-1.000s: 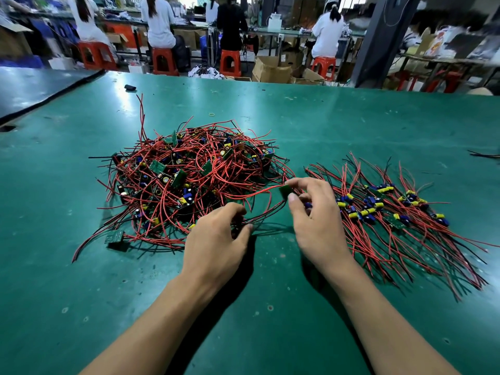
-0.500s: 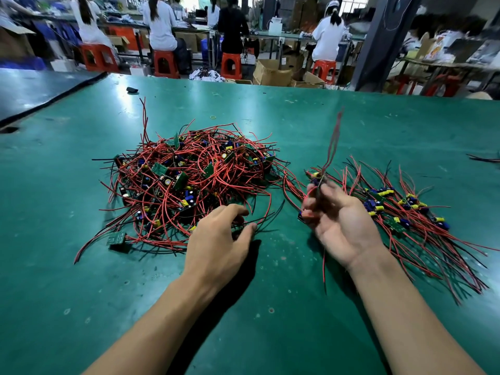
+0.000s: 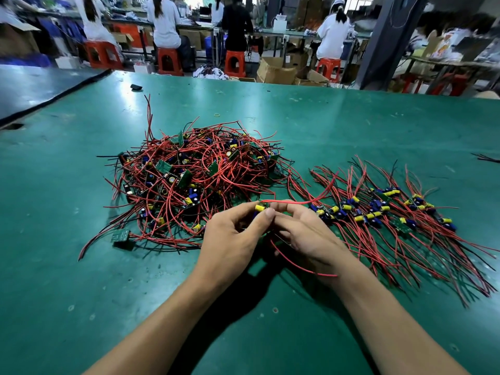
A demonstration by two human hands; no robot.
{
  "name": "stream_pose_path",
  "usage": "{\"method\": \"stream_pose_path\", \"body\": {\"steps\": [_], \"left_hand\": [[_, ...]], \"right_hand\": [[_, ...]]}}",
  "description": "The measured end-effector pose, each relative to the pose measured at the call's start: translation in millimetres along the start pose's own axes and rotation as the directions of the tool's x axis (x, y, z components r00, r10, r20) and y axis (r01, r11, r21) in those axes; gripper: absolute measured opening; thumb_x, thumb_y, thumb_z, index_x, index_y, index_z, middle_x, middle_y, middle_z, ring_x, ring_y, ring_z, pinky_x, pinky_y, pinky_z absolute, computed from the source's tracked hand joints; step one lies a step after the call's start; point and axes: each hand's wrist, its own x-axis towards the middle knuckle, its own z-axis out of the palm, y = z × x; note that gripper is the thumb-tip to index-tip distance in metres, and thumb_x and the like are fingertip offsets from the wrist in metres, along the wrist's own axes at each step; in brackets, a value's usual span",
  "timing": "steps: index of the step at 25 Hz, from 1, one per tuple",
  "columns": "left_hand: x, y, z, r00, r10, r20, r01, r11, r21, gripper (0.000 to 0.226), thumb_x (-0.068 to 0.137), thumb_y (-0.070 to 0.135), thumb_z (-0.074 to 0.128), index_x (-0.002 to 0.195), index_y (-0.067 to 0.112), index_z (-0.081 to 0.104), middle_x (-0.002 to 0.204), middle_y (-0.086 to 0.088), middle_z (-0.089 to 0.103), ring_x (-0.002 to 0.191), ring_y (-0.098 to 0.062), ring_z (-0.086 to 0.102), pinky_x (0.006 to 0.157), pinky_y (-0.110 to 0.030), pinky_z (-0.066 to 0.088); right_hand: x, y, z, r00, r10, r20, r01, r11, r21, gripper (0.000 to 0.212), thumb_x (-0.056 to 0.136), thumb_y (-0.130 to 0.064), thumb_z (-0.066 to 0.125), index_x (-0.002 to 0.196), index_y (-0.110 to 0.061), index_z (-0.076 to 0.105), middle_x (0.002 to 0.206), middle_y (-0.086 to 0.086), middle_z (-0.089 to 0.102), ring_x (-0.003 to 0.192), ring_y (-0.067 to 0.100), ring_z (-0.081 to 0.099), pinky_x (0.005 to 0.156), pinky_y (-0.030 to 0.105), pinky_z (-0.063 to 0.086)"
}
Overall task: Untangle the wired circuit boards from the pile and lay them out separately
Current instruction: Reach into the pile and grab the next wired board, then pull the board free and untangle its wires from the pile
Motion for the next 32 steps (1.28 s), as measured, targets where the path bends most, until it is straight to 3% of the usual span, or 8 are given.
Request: {"method": "stream_pose_path", "body": {"steps": [3, 6, 9, 11, 16, 22, 27, 32], "left_hand": [[2, -2, -5, 0.998, -0.013, -0.063, 0.013, 1.000, 0.001, 0.009, 0.087, 0.023, 0.074, 0.094, 0.017, 0.076, 0.083, -0.004, 0.075, 0.078, -0.028, 0.069, 0.074, -0.042, 0.056], [2, -1, -5, 0.997, -0.018, -0.074, 0.019, 1.000, 0.012, 0.008, 0.085, 0.023, 0.075, 0.092, 0.019, 0.076, 0.076, 0.000, 0.073, 0.063, -0.010, 0.062, 0.060, -0.030, 0.054], [1, 1, -4, 0.998, -0.038, -0.044, 0.037, 0.999, -0.009, 0.007, 0.085, 0.022, 0.075, 0.091, 0.018, 0.076, 0.077, -0.005, 0.074, 0.062, -0.008, 0.061, 0.053, -0.025, 0.052], [0, 2, -4, 0.999, -0.045, 0.007, 0.045, 0.999, 0.004, 0.008, 0.084, 0.021, 0.076, 0.089, 0.015, 0.075, 0.077, -0.008, 0.073, 0.064, -0.013, 0.062, 0.057, -0.033, 0.054], [-1, 1, 0, 0.976, -0.100, 0.191, 0.094, 0.995, 0.042, 0.013, 0.084, 0.020, 0.076, 0.085, 0.008, 0.072, 0.066, -0.010, 0.068, 0.054, -0.012, 0.055, 0.056, -0.022, 0.047], [0, -1, 0, 0.965, -0.164, 0.203, 0.181, 0.981, -0.069, 0.026, 0.098, 0.025, 0.058, 0.087, 0.005, 0.070, 0.068, -0.014, 0.070, 0.058, -0.021, 0.063, 0.057, -0.027, 0.050], [0, -4, 3, 0.962, -0.197, 0.189, 0.222, 0.968, -0.120, 0.022, 0.097, 0.013, 0.058, 0.086, 0.015, 0.077, 0.082, -0.011, 0.076, 0.071, -0.023, 0.074, 0.063, -0.031, 0.056], [0, -7, 3, 0.968, -0.203, 0.144, 0.207, 0.978, -0.013, 0.025, 0.096, 0.016, 0.058, 0.082, 0.008, 0.077, 0.071, -0.017, 0.070, 0.062, -0.018, 0.058, 0.061, -0.031, 0.051]], "right_hand": [[-7, 6, -11, 0.984, -0.165, -0.061, 0.150, 0.967, -0.204, 0.018, 0.096, -0.014, 0.066, 0.112, -0.013, 0.073, 0.084, -0.009, 0.066, 0.077, 0.007, 0.061, 0.066, 0.013, 0.047], [-19, 5, -15, 0.970, -0.242, -0.011, 0.237, 0.958, -0.164, 0.013, 0.092, -0.020, 0.070, 0.100, -0.026, 0.079, 0.085, -0.009, 0.074, 0.070, 0.003, 0.061, 0.058, 0.014, 0.045], [-21, -1, -20, 0.967, -0.253, 0.027, 0.254, 0.955, -0.150, 0.016, 0.087, -0.031, 0.072, 0.100, -0.026, 0.081, 0.088, -0.003, 0.077, 0.071, 0.006, 0.062, 0.061, 0.016, 0.046], [-21, -3, -24, 0.966, -0.258, 0.011, 0.257, 0.957, -0.135, 0.020, 0.084, -0.038, 0.075, 0.097, -0.023, 0.081, 0.082, -0.002, 0.075, 0.068, 0.009, 0.061, 0.061, 0.018, 0.046], [-19, -1, -26, 0.979, -0.202, 0.000, 0.202, 0.979, -0.022, 0.016, 0.086, -0.033, 0.073, 0.090, -0.019, 0.079, 0.073, 0.001, 0.066, 0.068, 0.014, 0.057, 0.069, 0.029, 0.045], [-24, -7, -17, 0.969, -0.248, -0.004, 0.245, 0.959, -0.144, 0.012, 0.094, -0.015, 0.066, 0.089, -0.011, 0.076, 0.070, 0.003, 0.063, 0.058, 0.006, 0.049, 0.054, 0.014, 0.040], [-27, -4, -12, 0.982, -0.190, -0.002, 0.190, 0.980, -0.060, 0.012, 0.093, -0.015, 0.069, 0.099, -0.008, 0.077, 0.081, 0.006, 0.073, 0.064, 0.005, 0.064, 0.056, 0.016, 0.050], [-21, 3, -9, 0.970, -0.238, -0.052, 0.211, 0.926, -0.312, 0.011, 0.089, -0.025, 0.075, 0.092, -0.016, 0.081, 0.082, -0.006, 0.072, 0.066, -0.006, 0.061, 0.060, 0.007, 0.042]]}}
